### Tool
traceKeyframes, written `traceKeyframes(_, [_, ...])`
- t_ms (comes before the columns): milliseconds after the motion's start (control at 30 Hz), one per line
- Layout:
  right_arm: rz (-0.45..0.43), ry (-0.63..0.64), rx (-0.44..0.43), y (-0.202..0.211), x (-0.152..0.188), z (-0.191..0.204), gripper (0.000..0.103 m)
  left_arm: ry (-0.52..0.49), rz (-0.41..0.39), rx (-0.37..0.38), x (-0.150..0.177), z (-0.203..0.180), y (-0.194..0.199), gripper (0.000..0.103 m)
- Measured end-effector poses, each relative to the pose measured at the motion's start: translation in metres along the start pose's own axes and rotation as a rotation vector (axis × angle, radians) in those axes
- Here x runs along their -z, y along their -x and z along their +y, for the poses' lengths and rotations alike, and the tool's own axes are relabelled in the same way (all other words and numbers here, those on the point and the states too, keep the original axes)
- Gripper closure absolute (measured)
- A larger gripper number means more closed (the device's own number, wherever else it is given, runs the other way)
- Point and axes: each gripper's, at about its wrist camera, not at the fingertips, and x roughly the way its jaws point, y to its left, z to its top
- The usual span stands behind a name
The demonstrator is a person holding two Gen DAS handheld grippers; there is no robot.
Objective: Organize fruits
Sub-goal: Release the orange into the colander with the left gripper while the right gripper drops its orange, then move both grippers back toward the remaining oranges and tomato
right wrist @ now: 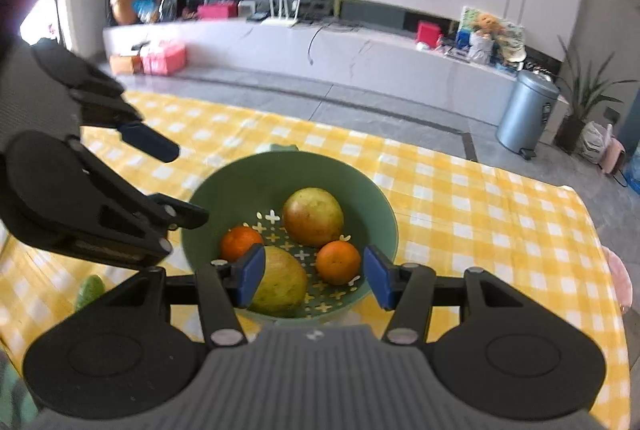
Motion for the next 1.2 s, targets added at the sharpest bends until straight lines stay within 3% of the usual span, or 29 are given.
traceKeyframes(133, [-0.044, -0.016, 0.029, 0.017, 0.013, 0.012, 0.051, 0.087, -0.052, 0.057, 0.022, -0.002, 0.025, 0.037])
traceKeyframes(267, [-0.088, -0.043, 0.018, 0.03, 0.028, 0.023, 0.051, 0.153, -0.101, 0.059, 0.049, -0.003, 0.043, 0.037])
traceKeyframes(400, [-0.119, -0.109, 0.005, 0.036, 0.048, 0.035, 0.051, 0.251, -0.16, 0.117, 0.077, 0.002, 0.058, 0.037])
traceKeyframes(567, [-0.122, -0.178, -0.008, 0.029, 0.073, 0.05, 0.051, 0.353, -0.202, 0.115, 0.107, 0.005, 0.065, 0.037])
traceKeyframes(800, [-0.067, -0.171, -0.029, 0.009, 0.096, 0.063, 0.052, 0.314, -0.164, 0.081, 0.129, -0.001, 0.056, 0.038])
traceKeyframes(1200, [0.005, -0.226, -0.112, -0.018, 0.102, 0.056, 0.067, 0.224, -0.041, 0.248, 0.14, -0.015, 0.018, 0.049])
